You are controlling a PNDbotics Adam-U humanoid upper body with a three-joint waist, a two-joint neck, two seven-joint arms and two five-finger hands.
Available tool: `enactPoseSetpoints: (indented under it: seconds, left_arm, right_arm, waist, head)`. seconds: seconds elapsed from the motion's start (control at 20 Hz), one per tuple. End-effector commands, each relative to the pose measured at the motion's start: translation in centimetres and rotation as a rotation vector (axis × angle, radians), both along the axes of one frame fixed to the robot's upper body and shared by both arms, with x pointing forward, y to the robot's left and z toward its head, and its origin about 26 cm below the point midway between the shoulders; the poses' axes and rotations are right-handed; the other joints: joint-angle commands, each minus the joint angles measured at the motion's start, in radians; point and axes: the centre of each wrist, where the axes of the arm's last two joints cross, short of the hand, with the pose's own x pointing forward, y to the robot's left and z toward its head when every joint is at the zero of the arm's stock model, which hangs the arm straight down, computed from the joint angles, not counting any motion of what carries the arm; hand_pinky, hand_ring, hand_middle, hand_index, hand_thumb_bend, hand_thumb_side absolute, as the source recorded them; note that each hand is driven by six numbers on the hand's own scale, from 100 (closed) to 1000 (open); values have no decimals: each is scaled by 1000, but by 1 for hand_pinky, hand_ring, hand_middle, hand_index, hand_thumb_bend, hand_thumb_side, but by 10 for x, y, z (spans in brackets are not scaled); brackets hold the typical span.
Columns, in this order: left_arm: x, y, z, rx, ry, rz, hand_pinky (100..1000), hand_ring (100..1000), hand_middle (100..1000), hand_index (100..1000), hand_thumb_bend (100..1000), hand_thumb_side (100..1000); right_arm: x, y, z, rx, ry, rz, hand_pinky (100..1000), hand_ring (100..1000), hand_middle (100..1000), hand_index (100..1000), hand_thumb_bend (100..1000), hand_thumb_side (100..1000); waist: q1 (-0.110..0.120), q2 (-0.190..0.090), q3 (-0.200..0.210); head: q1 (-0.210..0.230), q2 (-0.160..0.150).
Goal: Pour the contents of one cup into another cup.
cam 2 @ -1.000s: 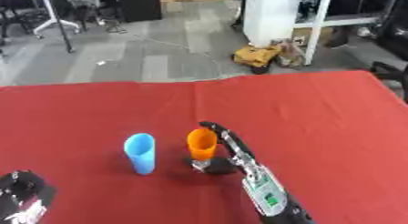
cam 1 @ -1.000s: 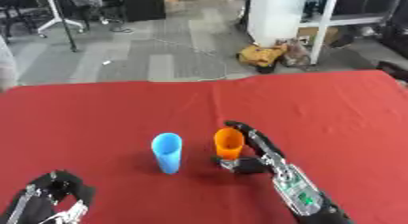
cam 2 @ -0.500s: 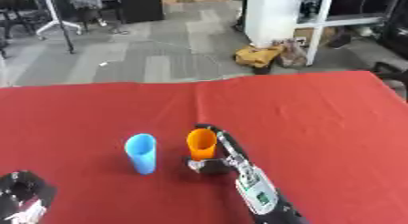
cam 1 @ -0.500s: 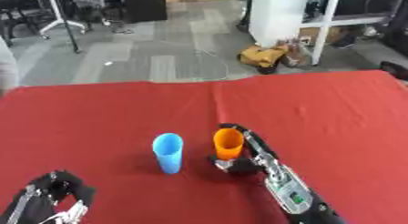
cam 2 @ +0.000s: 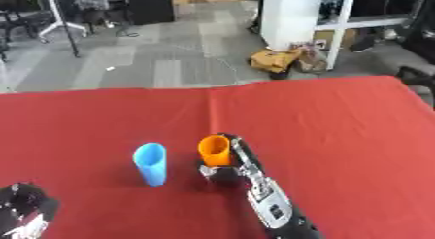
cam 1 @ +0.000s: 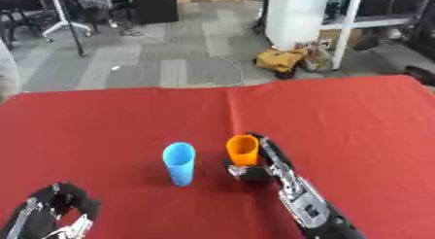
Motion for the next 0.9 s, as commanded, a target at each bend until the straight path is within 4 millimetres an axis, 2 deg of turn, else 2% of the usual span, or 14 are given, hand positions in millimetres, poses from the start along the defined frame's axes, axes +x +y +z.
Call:
enactPoseSetpoints:
  seconds: [0.05, 0.3, 0.6, 0.9]
  left_arm:
    - [0, 2, 6, 15, -19, -6, 640, 407, 434, 549, 385, 100]
    - [0, 2, 6, 16, -19, -5, 639, 406, 434, 549, 386, 100]
    - [2, 3, 8, 21, -25, -4, 639, 407, 435, 550, 387, 100]
    - [13, 1, 20, 58, -61, -14, 636, 405, 436, 552, 386, 100]
  right_arm:
    - [3, 0, 8, -2, -32, -19, 607, 310, 304, 586, 348, 100]
    - [3, 0, 8, 3, -47, -32, 577, 224, 216, 493, 316, 100]
    - [3, -1, 13, 13, -68, -28, 576, 221, 212, 488, 313, 100]
    - [0, -2, 36, 39, -141, -7, 575, 222, 211, 485, 319, 100]
  waist:
    - [1, -14, 0]
    - [3, -14, -1]
    - [5, -14, -5]
    - [3, -15, -13]
  head:
    - [-1, -2]
    - [-2, -1]
    - [-1, -1]
    - [4, 0]
